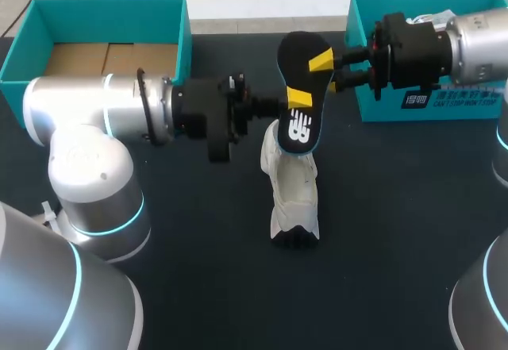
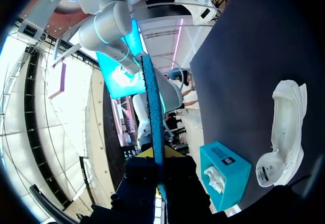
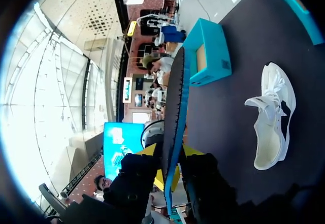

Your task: Take the shoe out of the shoebox, open the shoe tongue, remove and reinsert the insole, then place the shoe into the shoebox

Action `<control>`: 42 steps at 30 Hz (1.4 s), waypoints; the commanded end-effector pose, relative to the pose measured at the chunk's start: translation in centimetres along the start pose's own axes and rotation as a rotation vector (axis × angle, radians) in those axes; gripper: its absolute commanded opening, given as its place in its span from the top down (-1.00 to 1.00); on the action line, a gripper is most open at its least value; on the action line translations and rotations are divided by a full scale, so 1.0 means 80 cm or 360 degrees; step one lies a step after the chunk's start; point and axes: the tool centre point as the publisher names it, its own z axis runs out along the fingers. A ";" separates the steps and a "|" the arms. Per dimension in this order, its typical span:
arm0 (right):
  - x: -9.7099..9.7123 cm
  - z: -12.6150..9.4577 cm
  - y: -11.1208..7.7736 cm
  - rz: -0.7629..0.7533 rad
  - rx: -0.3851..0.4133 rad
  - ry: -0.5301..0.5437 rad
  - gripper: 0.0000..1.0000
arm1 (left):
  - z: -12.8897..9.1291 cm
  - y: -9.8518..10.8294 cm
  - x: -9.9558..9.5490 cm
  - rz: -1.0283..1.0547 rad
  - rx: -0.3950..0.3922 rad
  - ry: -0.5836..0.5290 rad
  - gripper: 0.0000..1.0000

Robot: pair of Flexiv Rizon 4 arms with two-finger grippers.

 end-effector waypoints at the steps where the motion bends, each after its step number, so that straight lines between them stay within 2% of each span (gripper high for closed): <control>1: 0.001 0.003 -0.002 0.0012 0.0001 0.0025 0.64 | 0.000 -0.003 0.002 0.0002 -0.0009 -0.0015 1.00; 6: 0.001 0.005 -0.003 0.0020 -0.0002 0.0047 0.91 | 0.003 0.001 0.001 -0.0011 -0.0001 -0.0041 1.00; 9: 0.000 0.005 -0.003 0.0026 -0.0005 0.0058 1.00 | 0.006 0.000 0.000 -0.0004 0.0012 -0.0037 1.00; 14: -0.003 0.001 -0.004 0.0039 -0.0011 0.0063 1.00 | 0.005 -0.003 -0.002 0.0009 0.0038 -0.0004 1.00; 15: -0.004 0.001 -0.003 0.0045 -0.0015 0.0066 1.00 | 0.004 -0.003 -0.002 0.0011 0.0049 0.0031 0.11; 16: -0.005 -0.001 -0.003 0.0052 -0.0021 0.0069 1.00 | 0.002 -0.003 -0.003 0.0012 0.0039 0.0056 -1.00; 24: -0.012 -0.011 0.001 0.0072 -0.0049 0.0041 1.00 | -0.058 -0.005 0.003 -0.0011 -0.0025 0.0190 -1.00; 30: -0.022 -0.013 0.002 0.0096 -0.0061 0.0011 1.00 | -0.089 0.002 -0.006 -0.0084 -0.0066 0.0331 -1.00; 32: -0.026 -0.012 0.001 0.0104 -0.0059 0.0007 1.00 | -0.093 0.007 -0.009 -0.0168 -0.0070 0.0401 -1.00; 37: -0.032 -0.009 -0.004 0.0113 -0.0055 -0.0006 1.00 | -0.090 0.022 -0.009 -0.0444 -0.0053 0.0759 -1.00; 38: -0.033 -0.009 -0.004 0.0114 -0.0055 -0.0007 1.00 | -0.089 0.025 -0.008 -0.0487 -0.0040 0.0771 -1.00; 40: -0.034 -0.009 -0.006 0.0119 -0.0053 -0.0008 1.00 | -0.086 0.032 -0.001 -0.0518 -0.0066 0.1021 -1.00; 42: -0.036 -0.009 -0.008 0.0125 -0.0051 -0.0008 1.00 | -0.086 0.032 -0.001 -0.0518 -0.0066 0.1021 -1.00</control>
